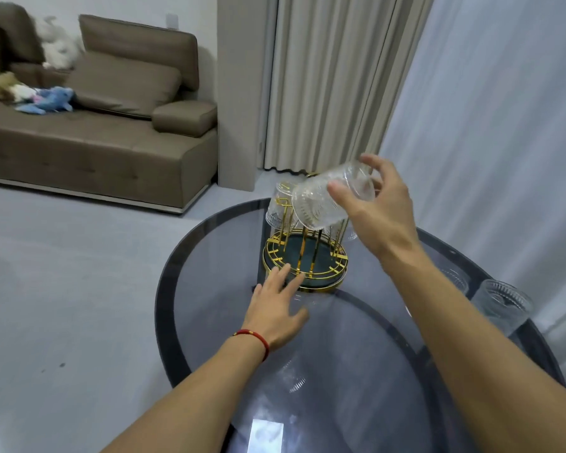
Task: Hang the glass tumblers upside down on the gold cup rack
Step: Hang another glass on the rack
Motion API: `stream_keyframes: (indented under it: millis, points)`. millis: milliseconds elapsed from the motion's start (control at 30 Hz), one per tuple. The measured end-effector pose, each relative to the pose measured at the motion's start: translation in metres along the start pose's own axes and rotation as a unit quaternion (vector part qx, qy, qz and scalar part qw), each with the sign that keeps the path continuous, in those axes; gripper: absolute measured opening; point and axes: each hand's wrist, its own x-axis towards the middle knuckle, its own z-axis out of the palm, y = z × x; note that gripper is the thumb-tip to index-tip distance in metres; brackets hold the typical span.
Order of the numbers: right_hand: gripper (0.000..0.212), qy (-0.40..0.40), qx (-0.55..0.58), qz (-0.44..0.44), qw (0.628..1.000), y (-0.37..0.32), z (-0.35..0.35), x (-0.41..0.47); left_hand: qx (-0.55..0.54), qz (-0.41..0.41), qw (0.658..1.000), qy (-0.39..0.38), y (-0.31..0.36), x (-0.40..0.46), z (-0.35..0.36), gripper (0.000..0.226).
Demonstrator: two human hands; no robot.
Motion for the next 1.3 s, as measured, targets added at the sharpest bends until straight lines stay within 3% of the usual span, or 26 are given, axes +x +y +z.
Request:
stream_keyframes:
  millis: [200,700,900,1167,1300]
  points:
    - [0.077,-0.059,-0.121,-0.057,0.989,-0.012,0.046,0.041,0.116,0.014,0.993,-0.020,-0.007,0.002,0.017,0.076]
    - [0.072,-0.138,-0.260,-0.059,0.954,0.032,0.097,0.050,0.109,0.032,0.994,0.007,-0.005,-0.001,0.017,0.073]
    - [0.053,-0.157,-0.336,-0.096,0.924,0.042,0.106,0.044,0.098,0.023,0.995,0.008,0.000,-0.001,0.014,0.076]
    - [0.056,-0.096,-0.463,-0.146,0.869,0.047,0.114,0.033,0.131,0.024,0.991,0.002,0.008,-0.004,0.009,0.065]
    - [0.052,-0.070,-0.444,-0.151,0.880,0.050,0.100,0.024,0.140,-0.031,0.990,-0.003,0.024,-0.005,0.015,0.067]
